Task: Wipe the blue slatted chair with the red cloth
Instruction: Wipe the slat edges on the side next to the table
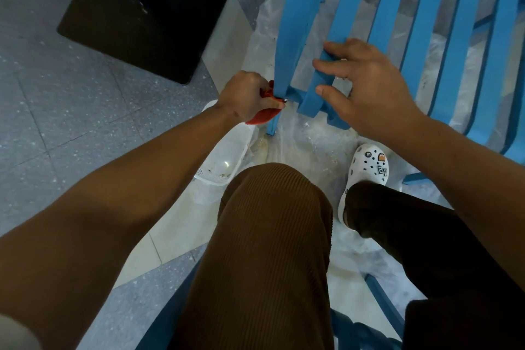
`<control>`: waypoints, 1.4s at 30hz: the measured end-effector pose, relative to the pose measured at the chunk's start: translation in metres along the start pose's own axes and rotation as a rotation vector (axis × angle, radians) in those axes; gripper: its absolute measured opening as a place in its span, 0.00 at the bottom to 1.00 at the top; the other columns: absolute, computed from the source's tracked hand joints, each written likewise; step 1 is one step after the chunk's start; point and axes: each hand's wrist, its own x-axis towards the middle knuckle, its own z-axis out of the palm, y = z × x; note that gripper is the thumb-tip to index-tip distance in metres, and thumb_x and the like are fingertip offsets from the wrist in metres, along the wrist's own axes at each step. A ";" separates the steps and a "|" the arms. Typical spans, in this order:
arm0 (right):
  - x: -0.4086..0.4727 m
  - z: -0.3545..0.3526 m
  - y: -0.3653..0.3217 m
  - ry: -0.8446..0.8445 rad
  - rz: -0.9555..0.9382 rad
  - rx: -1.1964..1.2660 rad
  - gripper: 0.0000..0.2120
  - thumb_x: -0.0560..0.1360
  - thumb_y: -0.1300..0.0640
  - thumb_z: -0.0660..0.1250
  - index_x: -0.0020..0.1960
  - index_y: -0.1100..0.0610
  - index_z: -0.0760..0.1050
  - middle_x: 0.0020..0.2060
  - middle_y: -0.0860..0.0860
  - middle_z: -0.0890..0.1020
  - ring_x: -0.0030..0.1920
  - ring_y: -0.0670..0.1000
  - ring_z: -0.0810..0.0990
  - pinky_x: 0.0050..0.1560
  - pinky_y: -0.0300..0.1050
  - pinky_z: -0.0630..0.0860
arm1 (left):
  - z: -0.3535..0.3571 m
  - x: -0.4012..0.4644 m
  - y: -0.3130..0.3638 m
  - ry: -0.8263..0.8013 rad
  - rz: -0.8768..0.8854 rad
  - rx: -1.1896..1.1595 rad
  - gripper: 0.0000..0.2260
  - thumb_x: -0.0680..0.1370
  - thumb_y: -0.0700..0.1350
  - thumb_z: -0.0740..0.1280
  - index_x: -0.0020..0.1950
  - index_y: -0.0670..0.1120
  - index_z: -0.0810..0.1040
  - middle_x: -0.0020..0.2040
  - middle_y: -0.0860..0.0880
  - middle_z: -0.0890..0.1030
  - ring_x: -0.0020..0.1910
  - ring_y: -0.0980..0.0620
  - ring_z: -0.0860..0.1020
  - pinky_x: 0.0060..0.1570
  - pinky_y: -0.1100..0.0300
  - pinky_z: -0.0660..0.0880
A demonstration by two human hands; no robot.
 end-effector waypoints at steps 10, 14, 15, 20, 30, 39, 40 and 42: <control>0.003 -0.001 -0.002 0.012 0.009 0.007 0.23 0.77 0.53 0.70 0.70 0.55 0.76 0.69 0.55 0.77 0.71 0.59 0.72 0.73 0.59 0.67 | 0.018 0.001 0.002 -0.074 -0.135 -0.049 0.26 0.72 0.65 0.73 0.58 0.46 0.83 0.54 0.48 0.83 0.48 0.52 0.76 0.48 0.57 0.73; -0.016 -0.001 -0.034 0.159 0.044 0.153 0.16 0.80 0.56 0.67 0.67 0.57 0.79 0.58 0.53 0.82 0.58 0.48 0.79 0.62 0.34 0.70 | 0.013 -0.016 -0.003 -0.052 -0.194 -0.212 0.25 0.73 0.63 0.73 0.56 0.44 0.83 0.48 0.50 0.80 0.48 0.49 0.79 0.45 0.58 0.73; -0.021 -0.001 -0.043 0.169 0.064 0.215 0.14 0.81 0.55 0.67 0.65 0.57 0.80 0.54 0.51 0.83 0.53 0.45 0.80 0.56 0.32 0.73 | 0.011 -0.022 -0.006 -0.067 -0.203 -0.274 0.23 0.74 0.62 0.73 0.55 0.43 0.83 0.47 0.49 0.81 0.48 0.48 0.80 0.44 0.58 0.72; -0.029 0.008 -0.069 -0.203 0.289 0.590 0.11 0.83 0.52 0.64 0.61 0.52 0.81 0.50 0.52 0.86 0.48 0.45 0.85 0.51 0.41 0.82 | -0.001 -0.052 -0.010 -0.212 -0.212 -0.491 0.15 0.80 0.54 0.69 0.55 0.44 0.84 0.49 0.46 0.84 0.43 0.51 0.80 0.37 0.61 0.73; -0.018 0.096 -0.059 -0.503 0.521 0.643 0.24 0.86 0.47 0.55 0.80 0.50 0.60 0.73 0.51 0.72 0.69 0.49 0.72 0.64 0.40 0.69 | 0.006 -0.068 -0.007 -0.308 -0.457 -0.996 0.15 0.83 0.52 0.65 0.64 0.45 0.80 0.57 0.45 0.84 0.55 0.46 0.83 0.55 0.47 0.82; -0.008 0.139 -0.041 -0.259 0.603 0.777 0.29 0.79 0.46 0.69 0.76 0.50 0.66 0.65 0.45 0.75 0.63 0.45 0.74 0.61 0.40 0.76 | 0.017 -0.055 -0.007 -0.248 -0.493 -1.080 0.13 0.83 0.48 0.65 0.66 0.45 0.77 0.60 0.45 0.81 0.58 0.43 0.81 0.53 0.46 0.83; -0.009 0.143 -0.040 -0.246 0.633 0.757 0.28 0.78 0.46 0.70 0.75 0.51 0.67 0.63 0.44 0.75 0.61 0.45 0.73 0.61 0.40 0.74 | 0.022 -0.054 -0.008 -0.254 -0.501 -1.067 0.13 0.83 0.48 0.65 0.66 0.46 0.77 0.60 0.44 0.81 0.58 0.43 0.81 0.53 0.45 0.83; -0.010 0.151 -0.037 -0.229 0.687 0.748 0.26 0.79 0.48 0.70 0.74 0.52 0.68 0.59 0.43 0.75 0.58 0.44 0.74 0.55 0.36 0.72 | 0.026 -0.050 -0.008 -0.261 -0.480 -0.986 0.11 0.83 0.47 0.66 0.64 0.47 0.78 0.59 0.44 0.82 0.57 0.43 0.82 0.52 0.46 0.84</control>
